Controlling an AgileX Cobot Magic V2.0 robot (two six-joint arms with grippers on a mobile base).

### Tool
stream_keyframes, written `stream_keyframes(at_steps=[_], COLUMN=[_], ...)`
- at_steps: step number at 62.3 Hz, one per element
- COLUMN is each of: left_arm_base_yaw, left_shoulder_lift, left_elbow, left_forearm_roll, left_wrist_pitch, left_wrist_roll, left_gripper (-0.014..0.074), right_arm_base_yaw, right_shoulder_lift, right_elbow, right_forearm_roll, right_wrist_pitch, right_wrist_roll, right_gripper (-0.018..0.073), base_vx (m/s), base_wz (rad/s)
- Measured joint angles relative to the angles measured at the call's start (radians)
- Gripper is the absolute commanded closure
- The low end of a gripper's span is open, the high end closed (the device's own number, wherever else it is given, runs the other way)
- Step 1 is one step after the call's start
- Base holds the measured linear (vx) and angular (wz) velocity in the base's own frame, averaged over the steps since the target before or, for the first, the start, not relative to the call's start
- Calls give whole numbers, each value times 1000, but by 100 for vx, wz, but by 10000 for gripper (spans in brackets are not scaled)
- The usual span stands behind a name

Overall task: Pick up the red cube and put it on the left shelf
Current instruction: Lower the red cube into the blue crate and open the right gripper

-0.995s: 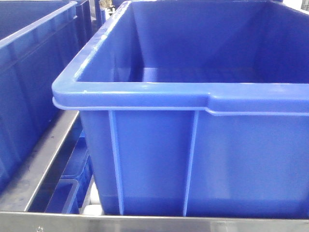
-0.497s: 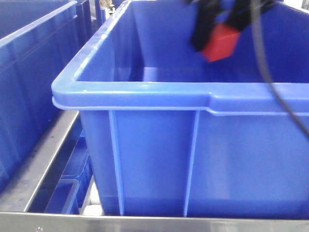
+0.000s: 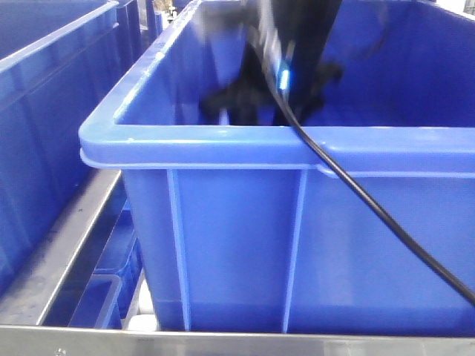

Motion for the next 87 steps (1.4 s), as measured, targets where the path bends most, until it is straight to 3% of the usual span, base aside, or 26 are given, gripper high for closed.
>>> stream_keyframes(at_steps=[15, 29, 30, 37, 67, 74, 87], left_arm_base_yaw=[0, 0, 0, 0, 0, 0, 0], left_shoulder_lift=[0, 0, 0, 0, 0, 0, 0], left_elbow=[0, 0, 0, 0, 0, 0, 0], left_forearm_roll=[0, 0, 0, 0, 0, 0, 0], left_wrist_pitch=[0, 0, 0, 0, 0, 0, 0], left_wrist_roll=[0, 0, 0, 0, 0, 0, 0], left_gripper=[495, 495, 495, 495, 495, 495, 495], right_arm_base_yaw=[-8, -7, -7, -7, -11, -11, -11], right_shoulder_lift=[28, 28, 30, 36, -92, -193, -419], right_elbow=[-7, -18, -27, -56, -115, -58, 218], right_forearm_roll=[3, 5, 5, 5, -7, -21, -56], right_wrist_pitch=[2, 33, 58, 102, 154, 108, -54], right_wrist_roll=[-2, -2, -2, -2, -2, -2, -2], right_gripper=[470, 169, 104, 58, 71, 174, 439], base_vx=[0, 0, 0, 0, 0, 0, 0], base_wz=[0, 0, 0, 0, 0, 0, 0])
